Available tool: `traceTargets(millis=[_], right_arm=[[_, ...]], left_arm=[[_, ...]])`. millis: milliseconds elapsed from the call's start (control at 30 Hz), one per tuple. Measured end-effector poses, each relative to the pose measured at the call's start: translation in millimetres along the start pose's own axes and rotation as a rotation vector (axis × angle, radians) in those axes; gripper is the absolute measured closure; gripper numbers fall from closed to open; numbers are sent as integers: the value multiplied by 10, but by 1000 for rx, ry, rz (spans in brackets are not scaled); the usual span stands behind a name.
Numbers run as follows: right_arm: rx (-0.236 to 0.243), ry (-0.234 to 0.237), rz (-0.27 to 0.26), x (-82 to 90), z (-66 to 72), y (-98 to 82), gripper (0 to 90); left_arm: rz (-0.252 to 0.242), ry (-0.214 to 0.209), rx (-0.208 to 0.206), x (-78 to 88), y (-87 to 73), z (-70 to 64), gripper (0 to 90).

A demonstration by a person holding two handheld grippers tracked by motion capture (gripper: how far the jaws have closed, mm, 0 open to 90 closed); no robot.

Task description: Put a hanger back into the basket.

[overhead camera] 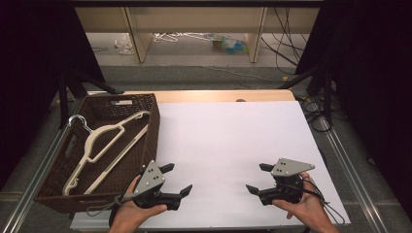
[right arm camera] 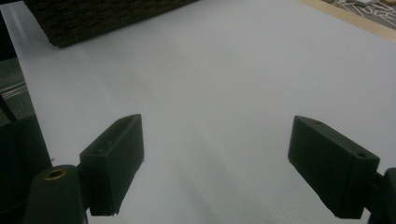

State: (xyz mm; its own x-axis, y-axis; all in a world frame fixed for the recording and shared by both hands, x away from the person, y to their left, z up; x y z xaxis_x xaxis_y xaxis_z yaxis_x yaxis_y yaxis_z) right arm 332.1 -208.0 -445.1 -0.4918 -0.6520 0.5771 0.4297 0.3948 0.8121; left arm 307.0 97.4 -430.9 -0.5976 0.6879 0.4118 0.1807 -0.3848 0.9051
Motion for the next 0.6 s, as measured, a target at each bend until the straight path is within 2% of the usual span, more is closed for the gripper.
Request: traceTargets(millis=[167, 433, 600], right_arm=[[-5, 5, -10, 11, 52, -19, 192], [-12, -6, -47, 66, 55, -53, 192], [-25, 1, -43, 76, 59, -68, 191]], left_arm=[[-30, 15, 22, 48, -19, 22, 167], [-21, 18, 34, 64, -68, 45, 167], [-19, 16, 38, 59, -78, 47, 167]])
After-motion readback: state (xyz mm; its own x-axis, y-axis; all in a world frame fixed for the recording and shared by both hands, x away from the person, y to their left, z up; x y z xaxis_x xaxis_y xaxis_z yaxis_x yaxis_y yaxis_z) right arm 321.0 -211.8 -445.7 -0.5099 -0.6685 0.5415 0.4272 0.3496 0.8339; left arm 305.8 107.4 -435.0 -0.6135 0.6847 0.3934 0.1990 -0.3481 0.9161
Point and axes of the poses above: each handheld gripper's, and its own axes: x roughly backward along the jaws, y roughly out of its top, z roughly to its left, the point moved 5 cm from there along -x, roughly forward along the jaws, and after that the axes turned 7 degrees about -x, right-handed, at the moved point
